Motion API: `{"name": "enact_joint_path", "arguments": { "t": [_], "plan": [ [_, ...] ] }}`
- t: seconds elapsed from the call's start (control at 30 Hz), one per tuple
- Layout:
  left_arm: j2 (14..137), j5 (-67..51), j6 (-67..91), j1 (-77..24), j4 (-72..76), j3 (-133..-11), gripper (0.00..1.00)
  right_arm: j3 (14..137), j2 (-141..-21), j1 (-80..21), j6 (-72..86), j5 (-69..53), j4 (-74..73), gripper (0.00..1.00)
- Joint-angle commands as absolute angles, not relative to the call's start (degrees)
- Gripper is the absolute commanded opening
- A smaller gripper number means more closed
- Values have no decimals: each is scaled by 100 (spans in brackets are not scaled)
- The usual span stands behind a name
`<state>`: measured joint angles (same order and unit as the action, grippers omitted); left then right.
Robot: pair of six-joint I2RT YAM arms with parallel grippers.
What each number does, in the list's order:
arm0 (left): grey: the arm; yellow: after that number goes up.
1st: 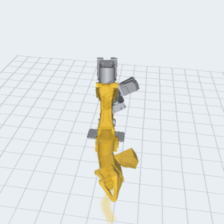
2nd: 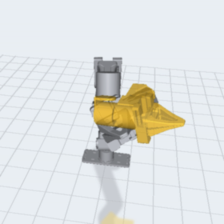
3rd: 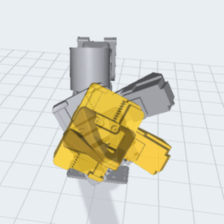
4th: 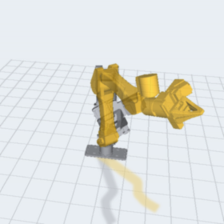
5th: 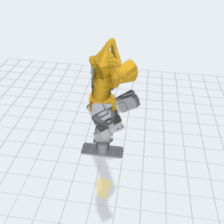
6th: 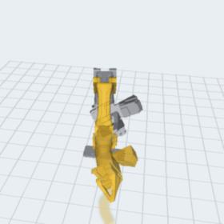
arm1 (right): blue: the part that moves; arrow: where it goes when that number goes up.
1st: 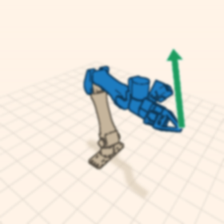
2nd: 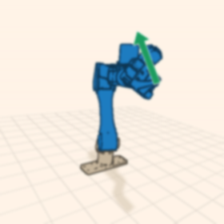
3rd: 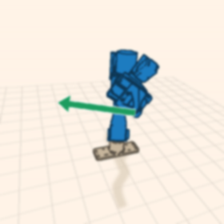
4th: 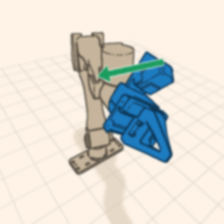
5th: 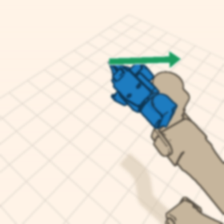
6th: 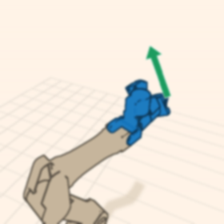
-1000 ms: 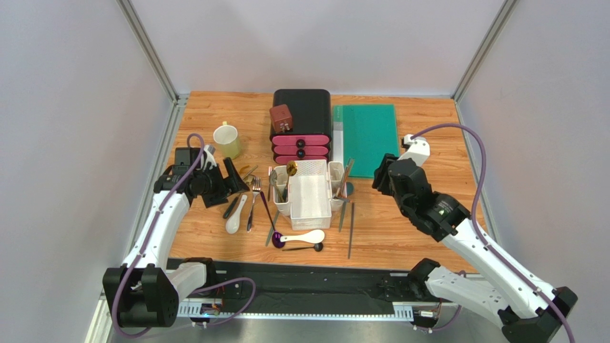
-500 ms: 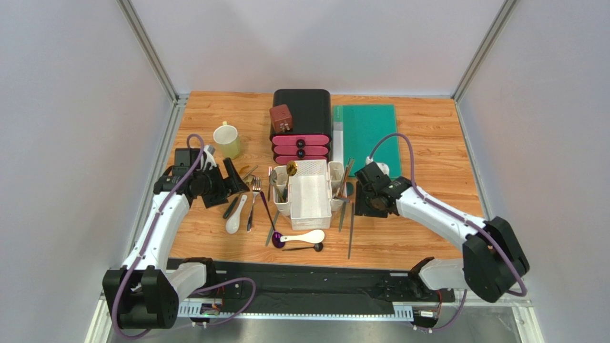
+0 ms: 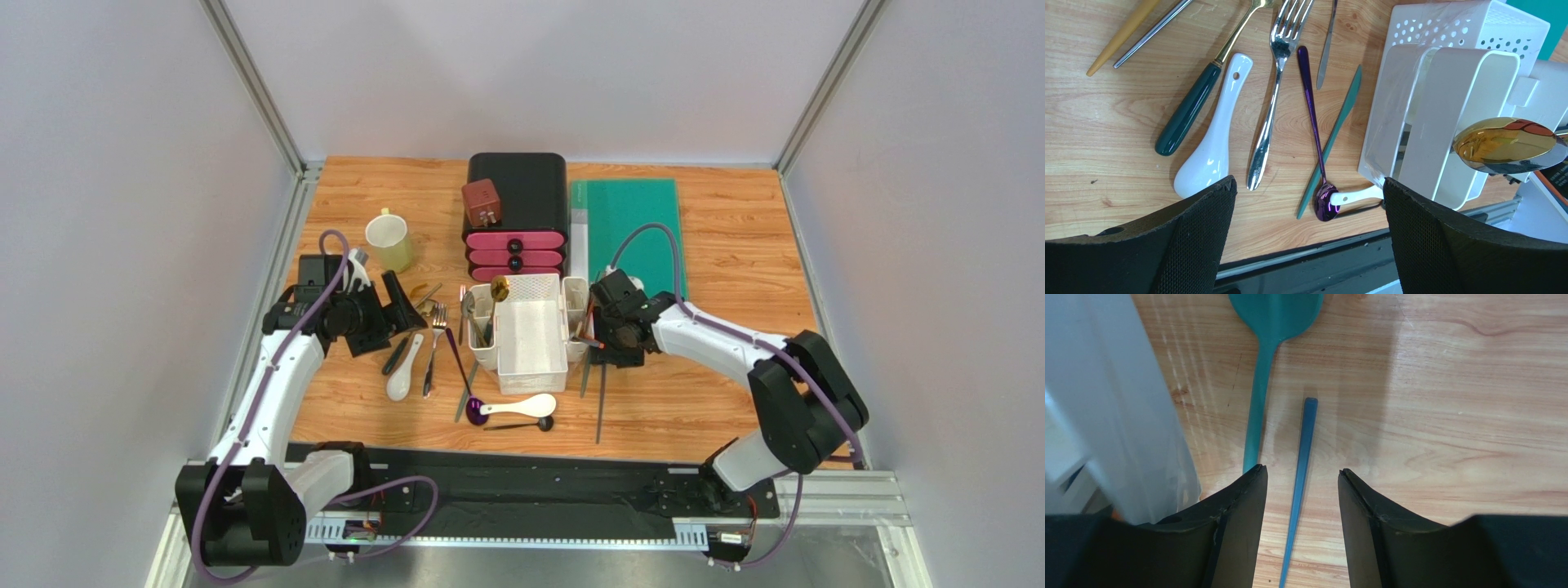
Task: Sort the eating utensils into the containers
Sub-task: Pick up the chopstick from the center of the board.
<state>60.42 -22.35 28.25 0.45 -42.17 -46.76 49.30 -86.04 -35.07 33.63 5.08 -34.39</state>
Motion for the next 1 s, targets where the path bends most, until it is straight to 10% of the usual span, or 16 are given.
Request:
{"name": "enact_joint_path", "arguments": {
  "t": [0.0,0.27,0.4,0.97],
  "plan": [
    [5924,-2250,2865,18,-4096,-4676,94,5106,-8859,-3489,3331,475,-3243,50],
    [5968,-2250,2856,18,-4104,-4693,93,5133,-9307,-3489,3392,659,-3577,36],
    [5976,-2241,2856,18,-4105,-4685,94,4914,-9132,-3489,3445,747,-3665,0],
    [5977,-2215,2874,26,-4104,-4685,94,6201,-7137,-3331,3033,2116,-5168,0]
  ]
}}
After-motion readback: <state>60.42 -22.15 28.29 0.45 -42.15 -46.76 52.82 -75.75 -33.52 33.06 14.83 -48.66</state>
